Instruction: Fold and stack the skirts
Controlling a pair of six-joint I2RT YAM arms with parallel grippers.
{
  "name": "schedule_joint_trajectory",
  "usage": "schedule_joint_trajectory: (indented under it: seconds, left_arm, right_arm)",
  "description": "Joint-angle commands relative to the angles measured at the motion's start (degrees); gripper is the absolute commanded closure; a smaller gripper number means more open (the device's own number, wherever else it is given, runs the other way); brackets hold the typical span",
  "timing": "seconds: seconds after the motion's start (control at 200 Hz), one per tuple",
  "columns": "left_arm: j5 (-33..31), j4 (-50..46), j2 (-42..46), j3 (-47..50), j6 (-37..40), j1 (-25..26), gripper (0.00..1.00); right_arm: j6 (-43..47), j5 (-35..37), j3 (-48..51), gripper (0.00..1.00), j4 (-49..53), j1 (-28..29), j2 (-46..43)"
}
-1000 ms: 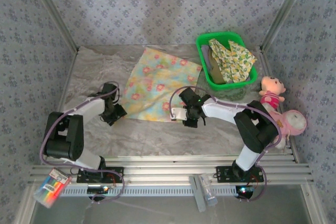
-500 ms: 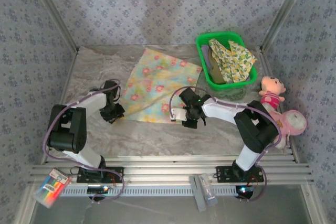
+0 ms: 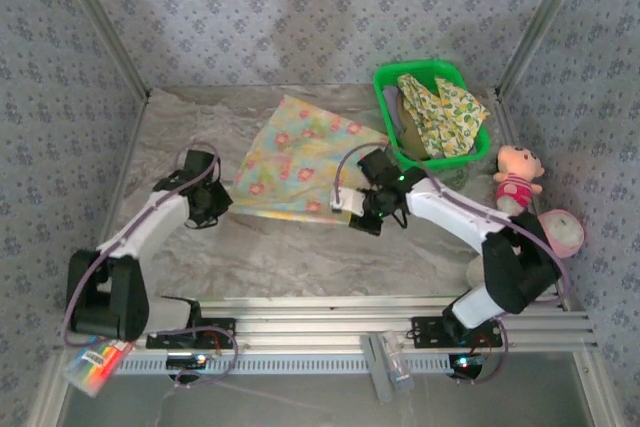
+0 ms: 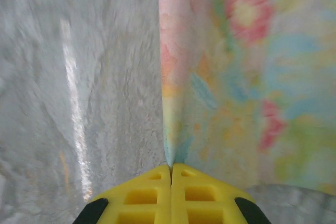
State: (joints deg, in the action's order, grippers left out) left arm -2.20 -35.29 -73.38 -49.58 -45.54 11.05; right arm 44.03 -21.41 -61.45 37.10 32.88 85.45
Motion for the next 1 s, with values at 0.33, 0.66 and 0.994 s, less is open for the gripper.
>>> schedule_joint_trajectory:
  seconds: [0.33,0.66,0.994]
  left_arm:
    - [-0.26,-1.56,-22.63,-56.02,14.48,-1.11,1.00]
    - [-0.58,-13.54,-30.54,-92.99,22.28,-1.12,1.00]
    - [-3.77,-1.83,-3.93,-43.06,14.57,-1.20,1.00]
  right_arm:
    - [-16.33,-3.17,-37.69,1.00,-9.67,-16.70,10.42]
    - [-11.50,3.75,-64.29,1.00,-5.68,-16.48,16.26]
    - [12.60,11.00,-29.67,1.00,-6.47,-6.66,1.31]
